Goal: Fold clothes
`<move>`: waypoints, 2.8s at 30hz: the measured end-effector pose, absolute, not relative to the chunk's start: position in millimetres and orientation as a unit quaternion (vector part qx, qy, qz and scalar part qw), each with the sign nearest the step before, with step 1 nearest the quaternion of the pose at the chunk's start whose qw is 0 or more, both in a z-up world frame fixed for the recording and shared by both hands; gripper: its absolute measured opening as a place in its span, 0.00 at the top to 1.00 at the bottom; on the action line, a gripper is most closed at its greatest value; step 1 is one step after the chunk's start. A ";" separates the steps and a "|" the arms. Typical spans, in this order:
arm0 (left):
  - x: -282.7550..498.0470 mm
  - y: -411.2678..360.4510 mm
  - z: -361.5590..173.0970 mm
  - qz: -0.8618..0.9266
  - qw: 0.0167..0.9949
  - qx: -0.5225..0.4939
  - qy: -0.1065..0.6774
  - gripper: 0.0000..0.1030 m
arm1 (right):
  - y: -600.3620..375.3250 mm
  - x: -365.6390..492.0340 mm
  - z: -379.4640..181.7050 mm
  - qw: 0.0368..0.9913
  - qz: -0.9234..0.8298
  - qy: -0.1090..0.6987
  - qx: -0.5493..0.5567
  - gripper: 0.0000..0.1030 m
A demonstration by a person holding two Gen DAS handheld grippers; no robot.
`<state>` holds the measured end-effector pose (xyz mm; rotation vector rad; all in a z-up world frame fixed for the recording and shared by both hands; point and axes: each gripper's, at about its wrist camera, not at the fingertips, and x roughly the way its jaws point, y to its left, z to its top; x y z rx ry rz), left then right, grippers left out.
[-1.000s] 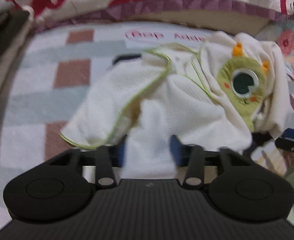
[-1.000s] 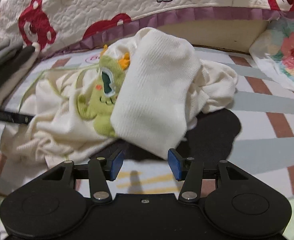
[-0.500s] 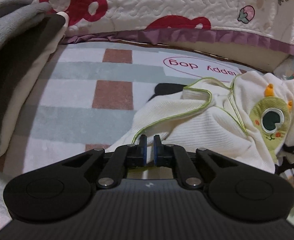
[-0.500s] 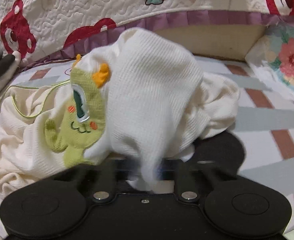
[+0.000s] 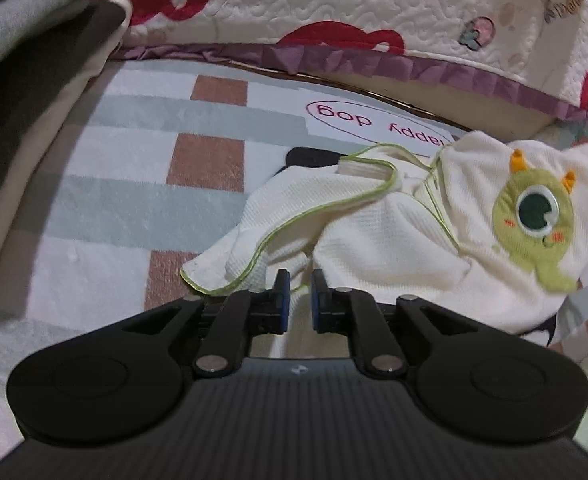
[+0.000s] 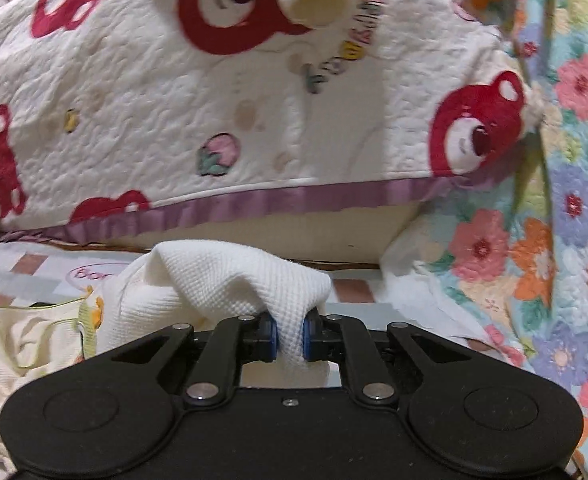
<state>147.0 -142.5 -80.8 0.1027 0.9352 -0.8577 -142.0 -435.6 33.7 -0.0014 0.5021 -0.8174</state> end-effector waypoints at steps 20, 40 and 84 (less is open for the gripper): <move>31.3 -242.4 -98.0 -0.558 0.723 0.247 0.323 0.18 | -458.3 -199.1 99.1 0.842 -0.501 0.198 -0.036 0.91; 93.6 -182.7 -32.9 -0.506 0.811 0.065 0.286 0.88 | -473.4 -214.3 65.1 0.837 -0.510 0.197 0.025 0.91; 164.3 -236.6 -85.5 -0.494 0.733 -0.003 0.468 0.38 | -502.6 -205.4 40.9 0.814 -0.460 0.327 0.139 0.51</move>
